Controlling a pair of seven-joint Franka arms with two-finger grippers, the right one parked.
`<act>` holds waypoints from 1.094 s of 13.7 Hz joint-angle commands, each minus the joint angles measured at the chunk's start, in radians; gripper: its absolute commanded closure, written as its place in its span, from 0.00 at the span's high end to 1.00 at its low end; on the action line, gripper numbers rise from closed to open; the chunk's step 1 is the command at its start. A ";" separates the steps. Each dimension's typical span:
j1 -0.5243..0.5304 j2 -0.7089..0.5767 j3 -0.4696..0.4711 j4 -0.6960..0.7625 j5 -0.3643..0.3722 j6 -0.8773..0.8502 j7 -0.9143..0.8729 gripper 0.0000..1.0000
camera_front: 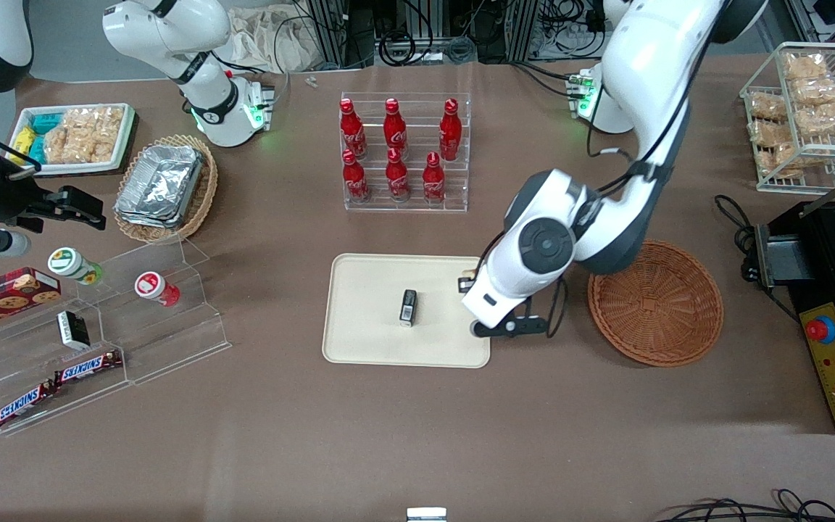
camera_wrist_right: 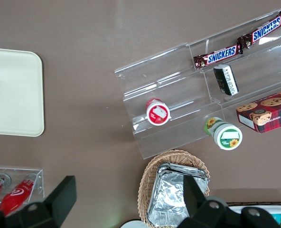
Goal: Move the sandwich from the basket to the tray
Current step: 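Carry the sandwich with the left gripper over to the cream tray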
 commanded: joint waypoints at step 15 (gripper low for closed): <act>0.010 0.090 -0.009 0.049 0.014 -0.050 0.015 0.99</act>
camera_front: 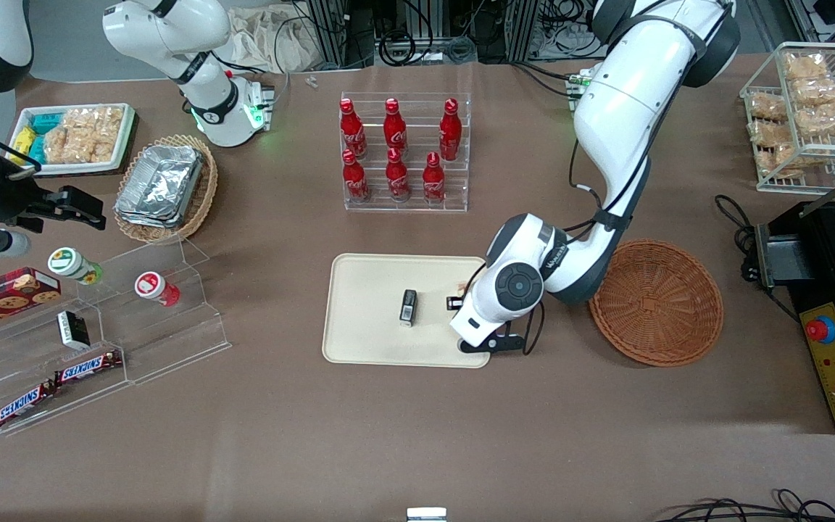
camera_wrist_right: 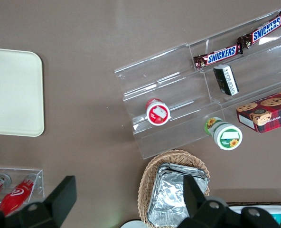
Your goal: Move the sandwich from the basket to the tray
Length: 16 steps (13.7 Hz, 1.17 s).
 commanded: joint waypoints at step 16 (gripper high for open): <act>0.446 -0.462 0.022 0.019 0.185 -0.576 0.371 0.99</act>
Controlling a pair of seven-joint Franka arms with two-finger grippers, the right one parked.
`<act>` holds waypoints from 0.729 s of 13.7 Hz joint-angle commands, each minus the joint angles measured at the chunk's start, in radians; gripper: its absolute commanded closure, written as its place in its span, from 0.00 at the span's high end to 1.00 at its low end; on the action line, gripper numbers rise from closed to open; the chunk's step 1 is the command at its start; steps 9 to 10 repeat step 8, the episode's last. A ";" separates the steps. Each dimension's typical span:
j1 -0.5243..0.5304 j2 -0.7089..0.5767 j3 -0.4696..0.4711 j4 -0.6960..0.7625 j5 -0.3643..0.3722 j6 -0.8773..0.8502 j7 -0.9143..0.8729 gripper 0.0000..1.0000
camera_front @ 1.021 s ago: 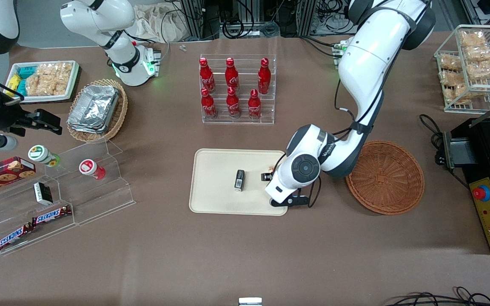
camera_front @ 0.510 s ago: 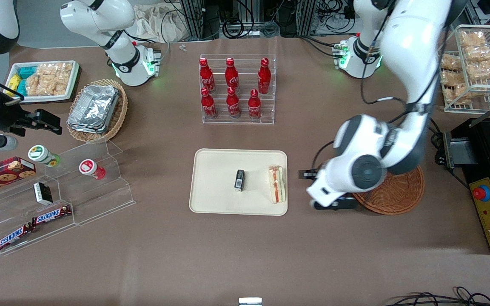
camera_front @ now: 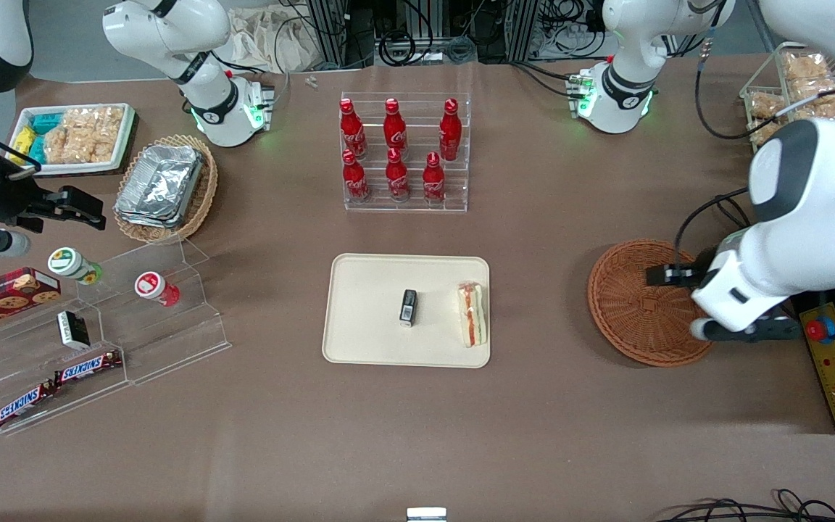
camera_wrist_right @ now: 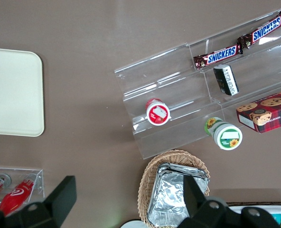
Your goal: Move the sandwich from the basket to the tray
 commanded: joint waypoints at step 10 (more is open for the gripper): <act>0.080 -0.036 0.004 -0.015 0.051 -0.040 -0.031 0.99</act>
